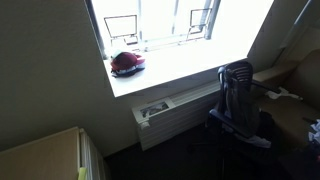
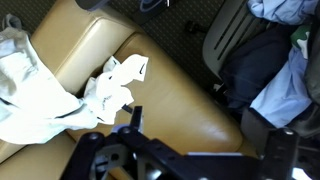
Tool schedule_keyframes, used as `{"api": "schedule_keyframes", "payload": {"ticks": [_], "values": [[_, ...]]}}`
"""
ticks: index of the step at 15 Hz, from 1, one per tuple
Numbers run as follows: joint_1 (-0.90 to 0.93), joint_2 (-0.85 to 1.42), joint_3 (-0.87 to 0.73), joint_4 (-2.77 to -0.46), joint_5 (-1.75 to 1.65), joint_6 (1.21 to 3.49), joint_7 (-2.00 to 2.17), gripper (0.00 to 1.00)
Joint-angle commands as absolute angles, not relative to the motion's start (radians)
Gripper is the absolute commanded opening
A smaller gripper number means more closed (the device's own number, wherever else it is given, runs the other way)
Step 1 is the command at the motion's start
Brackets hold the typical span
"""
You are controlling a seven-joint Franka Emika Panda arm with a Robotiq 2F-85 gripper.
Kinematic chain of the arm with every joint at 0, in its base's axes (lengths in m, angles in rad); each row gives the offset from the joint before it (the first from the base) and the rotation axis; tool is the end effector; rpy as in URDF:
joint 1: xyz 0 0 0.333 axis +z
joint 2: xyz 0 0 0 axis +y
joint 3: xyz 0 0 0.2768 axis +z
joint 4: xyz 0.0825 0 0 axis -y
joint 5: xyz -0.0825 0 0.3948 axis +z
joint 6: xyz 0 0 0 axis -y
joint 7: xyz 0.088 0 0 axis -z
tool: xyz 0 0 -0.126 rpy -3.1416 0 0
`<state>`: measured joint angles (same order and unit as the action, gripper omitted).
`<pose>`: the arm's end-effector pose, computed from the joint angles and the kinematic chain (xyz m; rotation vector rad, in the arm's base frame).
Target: Put the shirt on the black chair on the brown chair
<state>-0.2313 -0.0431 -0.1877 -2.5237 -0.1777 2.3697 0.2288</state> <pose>0.4113 -0.1869 0.2170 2.9392 -0.7706 -0.1835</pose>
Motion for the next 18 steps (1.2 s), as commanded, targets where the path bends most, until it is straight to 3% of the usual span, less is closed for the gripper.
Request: {"api": "schedule_keyframes", "payload": {"ticks": [1,3,7,13,14,18], "values": [[-0.224,-0.048,-0.191,-2.524,-0.178,2.366,0.230,1.00],[-0.221,-0.049,-0.184,-2.522,-0.198,2.465,0.315,1.00],[-0.179,0.186,-0.163,-2.507,-0.308,2.795,0.523,1.00],[0.003,0.509,-0.221,-2.347,-0.351,2.625,0.540,1.00],[0.013,0.416,-0.234,-2.436,-0.333,2.696,0.559,1.00],[0.043,0.509,-0.262,-2.373,-0.337,2.708,0.565,1.00]]}}
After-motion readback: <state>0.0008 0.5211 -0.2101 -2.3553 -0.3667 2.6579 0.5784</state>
